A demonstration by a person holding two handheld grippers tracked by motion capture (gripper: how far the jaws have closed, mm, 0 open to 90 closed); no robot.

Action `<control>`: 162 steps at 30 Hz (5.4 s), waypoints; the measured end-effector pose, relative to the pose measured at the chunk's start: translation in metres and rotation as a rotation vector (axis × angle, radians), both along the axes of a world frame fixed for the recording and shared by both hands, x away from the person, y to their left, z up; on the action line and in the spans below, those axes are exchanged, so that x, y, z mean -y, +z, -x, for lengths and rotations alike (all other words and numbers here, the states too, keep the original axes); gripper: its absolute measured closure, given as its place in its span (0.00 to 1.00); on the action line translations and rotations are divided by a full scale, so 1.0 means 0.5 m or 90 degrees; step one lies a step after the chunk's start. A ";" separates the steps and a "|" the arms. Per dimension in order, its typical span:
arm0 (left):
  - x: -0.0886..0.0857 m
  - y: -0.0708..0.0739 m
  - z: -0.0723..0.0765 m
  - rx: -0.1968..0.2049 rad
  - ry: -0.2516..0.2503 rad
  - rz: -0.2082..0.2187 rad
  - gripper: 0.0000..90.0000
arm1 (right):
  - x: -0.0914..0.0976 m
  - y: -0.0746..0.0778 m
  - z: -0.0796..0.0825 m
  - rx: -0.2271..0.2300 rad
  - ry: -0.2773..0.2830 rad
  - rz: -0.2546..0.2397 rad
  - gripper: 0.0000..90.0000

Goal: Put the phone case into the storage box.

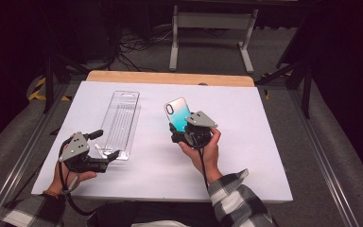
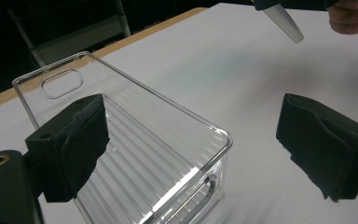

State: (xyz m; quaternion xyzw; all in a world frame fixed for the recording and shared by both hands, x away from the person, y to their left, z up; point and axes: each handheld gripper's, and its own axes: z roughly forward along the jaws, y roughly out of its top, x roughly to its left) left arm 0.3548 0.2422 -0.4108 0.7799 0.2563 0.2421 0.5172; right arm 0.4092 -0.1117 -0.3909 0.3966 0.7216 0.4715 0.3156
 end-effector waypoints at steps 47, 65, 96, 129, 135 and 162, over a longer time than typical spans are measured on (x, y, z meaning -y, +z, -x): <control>0.214 0.051 -0.105 -0.090 -0.115 0.196 0.64 | -0.051 -0.034 0.094 0.160 0.043 0.028 0.19; 0.215 0.051 -0.101 -0.071 -0.122 0.229 0.77 | -0.073 -0.045 0.110 0.194 0.040 0.069 0.19; 0.225 0.065 -0.093 -0.058 -0.165 0.201 0.88 | -0.072 -0.049 0.102 0.157 0.057 0.076 0.16; 0.188 0.075 -0.088 -0.031 -0.169 0.110 0.88 | 0.028 -0.023 0.138 0.155 0.102 0.099 0.14; 0.181 0.079 -0.087 -0.021 -0.170 0.102 0.88 | 0.052 -0.026 0.146 0.161 0.092 0.116 0.14; 0.152 0.094 -0.087 0.001 -0.181 0.083 0.88 | 0.131 -0.030 0.160 0.169 0.050 0.103 0.11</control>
